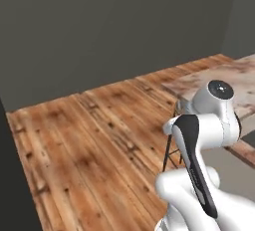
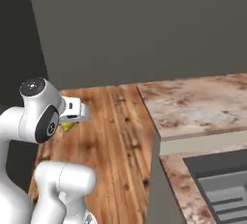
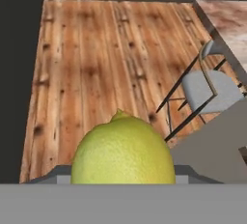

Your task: Place the onion and lemon inside the fridge drawer. Close the drawer after placing the vegetables.

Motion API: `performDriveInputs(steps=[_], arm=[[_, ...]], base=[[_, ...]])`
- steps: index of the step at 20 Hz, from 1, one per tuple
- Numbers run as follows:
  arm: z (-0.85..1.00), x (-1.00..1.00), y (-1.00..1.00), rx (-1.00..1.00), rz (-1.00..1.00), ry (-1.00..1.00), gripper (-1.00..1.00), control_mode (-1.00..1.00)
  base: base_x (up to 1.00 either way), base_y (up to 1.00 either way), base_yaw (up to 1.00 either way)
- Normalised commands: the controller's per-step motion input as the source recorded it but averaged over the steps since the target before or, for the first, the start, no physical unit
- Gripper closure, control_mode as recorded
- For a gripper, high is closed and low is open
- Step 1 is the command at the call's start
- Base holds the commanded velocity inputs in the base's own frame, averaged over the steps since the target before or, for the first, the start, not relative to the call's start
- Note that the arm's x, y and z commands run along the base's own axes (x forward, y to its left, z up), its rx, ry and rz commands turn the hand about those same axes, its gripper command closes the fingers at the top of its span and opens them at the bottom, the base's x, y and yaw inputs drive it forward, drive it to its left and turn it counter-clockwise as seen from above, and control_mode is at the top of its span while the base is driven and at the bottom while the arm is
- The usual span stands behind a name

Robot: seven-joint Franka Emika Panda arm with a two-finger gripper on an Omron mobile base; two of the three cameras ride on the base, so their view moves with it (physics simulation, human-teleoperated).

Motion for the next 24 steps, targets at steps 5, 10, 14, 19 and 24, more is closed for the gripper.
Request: performDriveInputs(steps=[5, 10, 14, 19, 24], arm=[[0.00, 0.00, 0.00, 0.00, 0.00, 0.00, 1.00, 1.00], [0.00, 0.00, 0.00, 0.00, 0.00, 0.00, 1.00, 1.00], [0.00, 0.00, 0.00, 0.00, 0.00, 0.00, 1.00, 1.00], [0.00, 0.00, 0.00, 0.00, 0.00, 0.00, 1.00, 1.00], [0.00, 0.00, 0.00, 0.00, 0.00, 0.00, 1.00, 1.00]], base=[[0.96, 0.41, -0.54], [0.97, 0.77, -0.52], [0.98, 0.92, -0.48], [1.00, 0.94, -0.46], [1.00, 0.97, -0.47]])
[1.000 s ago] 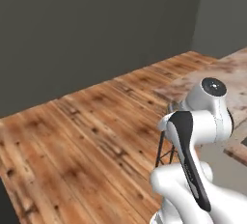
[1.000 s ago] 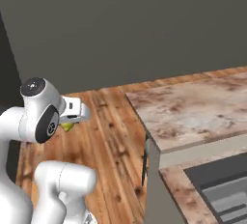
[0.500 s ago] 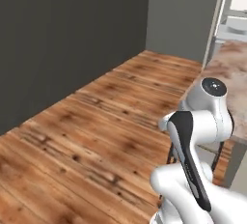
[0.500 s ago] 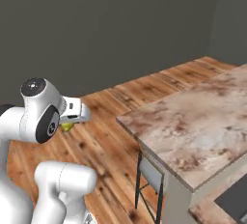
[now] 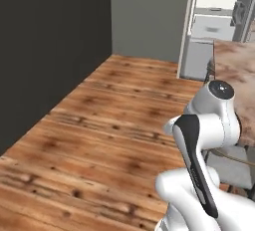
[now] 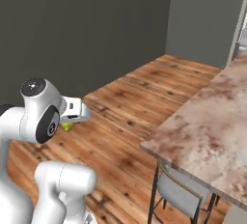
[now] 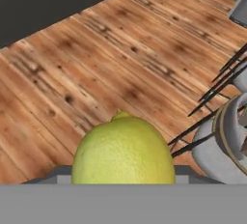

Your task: Place the onion and lemon inside the fridge drawer. Close the drawer after placing the vegetables.

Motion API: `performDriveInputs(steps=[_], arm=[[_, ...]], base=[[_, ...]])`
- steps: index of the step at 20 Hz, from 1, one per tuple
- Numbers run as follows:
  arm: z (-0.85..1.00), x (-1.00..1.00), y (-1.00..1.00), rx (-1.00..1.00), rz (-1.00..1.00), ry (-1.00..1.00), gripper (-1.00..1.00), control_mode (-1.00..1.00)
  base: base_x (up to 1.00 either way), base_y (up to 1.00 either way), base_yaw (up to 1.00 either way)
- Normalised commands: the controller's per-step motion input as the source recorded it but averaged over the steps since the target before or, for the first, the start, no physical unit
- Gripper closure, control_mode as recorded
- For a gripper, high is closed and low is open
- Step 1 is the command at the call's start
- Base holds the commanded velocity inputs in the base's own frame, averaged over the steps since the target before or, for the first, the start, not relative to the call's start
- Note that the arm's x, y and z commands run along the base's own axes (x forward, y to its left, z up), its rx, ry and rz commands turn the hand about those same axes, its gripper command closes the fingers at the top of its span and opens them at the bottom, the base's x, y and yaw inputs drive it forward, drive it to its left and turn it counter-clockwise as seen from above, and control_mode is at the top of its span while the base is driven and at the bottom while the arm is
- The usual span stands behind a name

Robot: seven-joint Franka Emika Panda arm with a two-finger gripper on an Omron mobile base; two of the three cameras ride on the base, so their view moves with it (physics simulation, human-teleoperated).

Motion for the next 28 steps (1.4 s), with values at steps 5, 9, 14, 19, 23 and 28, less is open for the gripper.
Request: performDriveInputs(steps=[5, 9, 14, 19, 23, 28], arm=[[0.00, 0.00, 0.00, 0.00, 0.00, 0.00, 1.00, 1.00], [0.00, 0.00, 0.00, 0.00, 0.00, 0.00, 1.00, 1.00], [0.00, 0.00, 0.00, 0.00, 0.00, 0.00, 1.00, 1.00], [0.00, 0.00, 0.00, 0.00, 0.00, 0.00, 1.00, 1.00], [0.00, 0.00, 0.00, 0.00, 0.00, 0.00, 1.00, 1.00], [0.00, 0.00, 0.00, 0.00, 0.00, 0.00, 1.00, 1.00]], base=[[0.99, 0.98, -0.47], [0.97, 0.96, -0.50], [1.00, 0.71, -0.49], [1.00, 0.63, -0.47], [1.00, 0.75, -0.49], [1.00, 0.69, -0.48]])
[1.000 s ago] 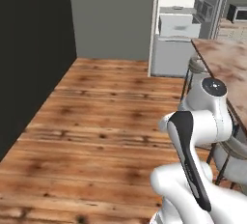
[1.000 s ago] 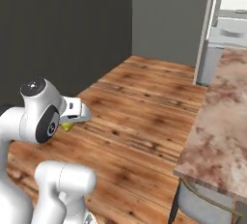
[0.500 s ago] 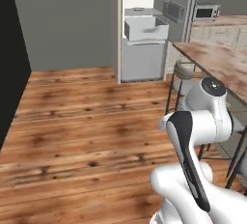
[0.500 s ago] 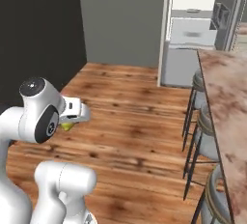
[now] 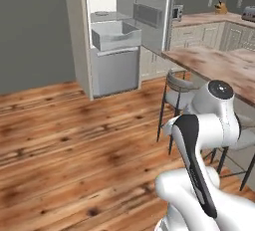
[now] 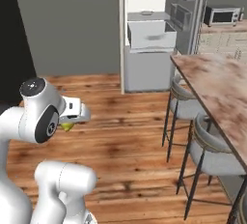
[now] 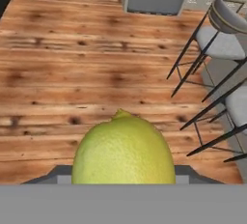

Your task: Place the onion and lemon inside the fridge drawer. Close the drawer after placing the vegetables.

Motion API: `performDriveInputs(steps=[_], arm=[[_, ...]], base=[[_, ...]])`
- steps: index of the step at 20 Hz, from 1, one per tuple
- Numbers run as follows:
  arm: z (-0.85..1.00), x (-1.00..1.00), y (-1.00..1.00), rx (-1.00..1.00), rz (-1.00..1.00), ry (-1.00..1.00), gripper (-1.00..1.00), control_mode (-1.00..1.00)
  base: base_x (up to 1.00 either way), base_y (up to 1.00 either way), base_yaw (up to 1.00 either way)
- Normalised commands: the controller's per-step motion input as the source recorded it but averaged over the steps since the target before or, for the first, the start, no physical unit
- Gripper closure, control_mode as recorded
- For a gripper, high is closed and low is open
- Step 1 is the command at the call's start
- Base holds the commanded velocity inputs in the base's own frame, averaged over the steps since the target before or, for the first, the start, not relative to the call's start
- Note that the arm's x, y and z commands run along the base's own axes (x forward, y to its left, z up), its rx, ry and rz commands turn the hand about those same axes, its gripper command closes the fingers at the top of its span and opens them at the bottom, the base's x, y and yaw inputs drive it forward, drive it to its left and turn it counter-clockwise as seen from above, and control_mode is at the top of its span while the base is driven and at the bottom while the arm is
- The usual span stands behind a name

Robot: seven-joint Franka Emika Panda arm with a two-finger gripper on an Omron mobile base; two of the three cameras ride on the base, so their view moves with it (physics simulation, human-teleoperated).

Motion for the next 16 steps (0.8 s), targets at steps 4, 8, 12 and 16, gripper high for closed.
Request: performDriveInputs(steps=[4, 8, 12, 16], arm=[[0.00, 0.00, 0.00, 0.00, 0.00, 0.00, 1.00, 1.00], [0.00, 0.00, 0.00, 0.00, 0.00, 0.00, 1.00, 1.00], [0.00, 0.00, 0.00, 0.00, 0.00, 0.00, 1.00, 1.00], [0.00, 0.00, 0.00, 0.00, 0.00, 0.00, 1.00, 1.00]], base=[[1.00, 0.78, -0.47], [0.96, 0.96, -0.37], [0.96, 1.00, -0.26], [1.00, 1.00, -0.19]])
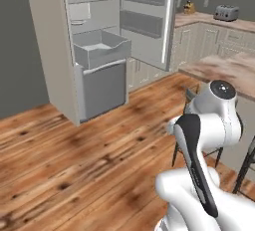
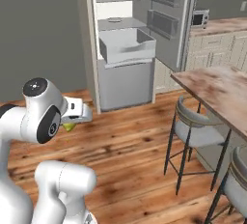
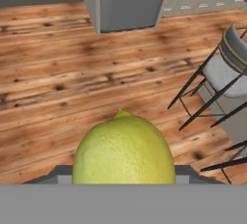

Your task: Place the onion and lemon inside the fridge drawer. Close the drawer after placing the vegetables.

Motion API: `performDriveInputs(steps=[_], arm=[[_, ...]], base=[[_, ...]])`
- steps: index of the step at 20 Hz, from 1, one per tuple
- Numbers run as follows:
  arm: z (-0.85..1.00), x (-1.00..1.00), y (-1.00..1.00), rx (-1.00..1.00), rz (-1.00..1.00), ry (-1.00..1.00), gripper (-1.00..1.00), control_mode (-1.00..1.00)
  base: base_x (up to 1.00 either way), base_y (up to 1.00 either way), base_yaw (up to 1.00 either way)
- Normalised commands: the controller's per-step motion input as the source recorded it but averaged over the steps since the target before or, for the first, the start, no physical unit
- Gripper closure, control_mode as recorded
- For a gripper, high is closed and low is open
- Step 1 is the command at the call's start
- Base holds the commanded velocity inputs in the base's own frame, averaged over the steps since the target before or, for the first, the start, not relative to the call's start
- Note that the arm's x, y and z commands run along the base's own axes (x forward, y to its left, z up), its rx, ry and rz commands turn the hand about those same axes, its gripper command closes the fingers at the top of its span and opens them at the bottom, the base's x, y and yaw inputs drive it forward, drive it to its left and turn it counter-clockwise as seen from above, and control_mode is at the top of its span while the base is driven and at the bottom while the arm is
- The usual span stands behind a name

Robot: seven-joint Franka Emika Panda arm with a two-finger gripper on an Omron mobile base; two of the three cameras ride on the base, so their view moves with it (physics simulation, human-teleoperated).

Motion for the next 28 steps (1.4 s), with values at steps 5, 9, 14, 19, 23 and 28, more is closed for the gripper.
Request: performDriveInputs(steps=[5, 9, 14, 19, 23, 28], arm=[[0.00, 0.00, 0.00, 0.00, 0.00, 0.00, 1.00, 1.00], [0.00, 0.00, 0.00, 0.00, 0.00, 0.00, 1.00, 1.00], [0.00, 0.00, 0.00, 0.00, 0.00, 0.00, 1.00, 1.00], [0.00, 0.00, 0.00, 0.00, 0.00, 0.00, 1.00, 1.00], [0.00, 0.00, 0.00, 0.00, 0.00, 0.00, 1.00, 1.00], [0.00, 0.00, 0.00, 0.00, 0.00, 0.00, 1.00, 1.00]], base=[[1.00, 0.83, -0.05], [1.00, 0.61, 0.00], [1.00, 0.50, 0.00], [1.00, 0.34, -0.04], [1.00, 0.00, -0.04], [1.00, -0.03, -0.01]])
